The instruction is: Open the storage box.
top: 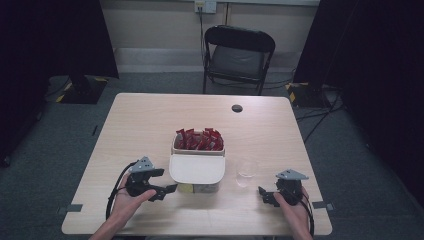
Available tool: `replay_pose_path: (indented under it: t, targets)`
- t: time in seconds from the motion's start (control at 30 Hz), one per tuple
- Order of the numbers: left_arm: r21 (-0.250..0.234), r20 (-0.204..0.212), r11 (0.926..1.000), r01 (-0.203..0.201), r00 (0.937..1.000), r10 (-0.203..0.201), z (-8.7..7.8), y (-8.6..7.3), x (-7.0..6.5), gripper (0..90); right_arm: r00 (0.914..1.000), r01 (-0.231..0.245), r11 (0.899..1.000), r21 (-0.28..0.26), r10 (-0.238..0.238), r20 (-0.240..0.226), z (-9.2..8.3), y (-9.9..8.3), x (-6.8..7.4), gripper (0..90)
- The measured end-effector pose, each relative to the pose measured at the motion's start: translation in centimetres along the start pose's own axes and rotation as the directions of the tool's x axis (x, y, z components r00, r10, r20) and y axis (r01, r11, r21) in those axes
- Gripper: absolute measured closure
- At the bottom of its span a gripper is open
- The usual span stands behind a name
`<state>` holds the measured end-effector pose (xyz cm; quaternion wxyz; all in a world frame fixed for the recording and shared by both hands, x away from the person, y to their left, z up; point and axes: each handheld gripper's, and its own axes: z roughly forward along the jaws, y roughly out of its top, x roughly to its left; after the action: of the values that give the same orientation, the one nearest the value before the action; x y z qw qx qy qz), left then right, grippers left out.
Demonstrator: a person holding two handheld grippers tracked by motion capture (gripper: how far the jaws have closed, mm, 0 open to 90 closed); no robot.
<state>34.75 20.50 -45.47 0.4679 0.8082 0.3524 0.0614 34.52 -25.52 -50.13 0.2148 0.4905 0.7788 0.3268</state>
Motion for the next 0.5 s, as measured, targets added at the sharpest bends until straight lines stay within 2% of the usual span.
replay_pose_path:
  t: [0.03,0.13,0.2,0.27,0.5]
  targets:
    - [-0.001,-0.002,1.0,0.008,1.0,-0.008,-0.1,0.1,0.0,18.0,1.0,0.001,1.0,0.001,-0.001,0.0,0.0,0.0,0.0,3.4]
    - [-0.014,0.025,0.9994,0.032,0.9992,-0.031,-0.2,0.3,0.3,18.8,1.0,-0.001,1.0,0.001,0.001,0.001,0.0,0.0,0.0,3.4]
    - [-0.011,0.017,0.9995,0.03,0.9994,-0.03,-0.3,0.6,0.3,18.8,1.0,-0.001,1.0,0.001,0.001,0.001,0.0,0.0,0.0,3.4]
    - [-0.012,0.033,0.9995,0.03,0.999,-0.03,-0.3,1.0,0.4,18.5,1.0,-0.002,1.0,0.001,0.002,0.0,0.0,0.0,0.0,3.4]
    - [-0.009,0.038,0.9999,0.013,0.9992,-0.013,-0.3,1.4,0.1,18.8,1.0,-0.003,1.0,0.001,0.003,0.0,0.0,0.0,0.0,3.4]
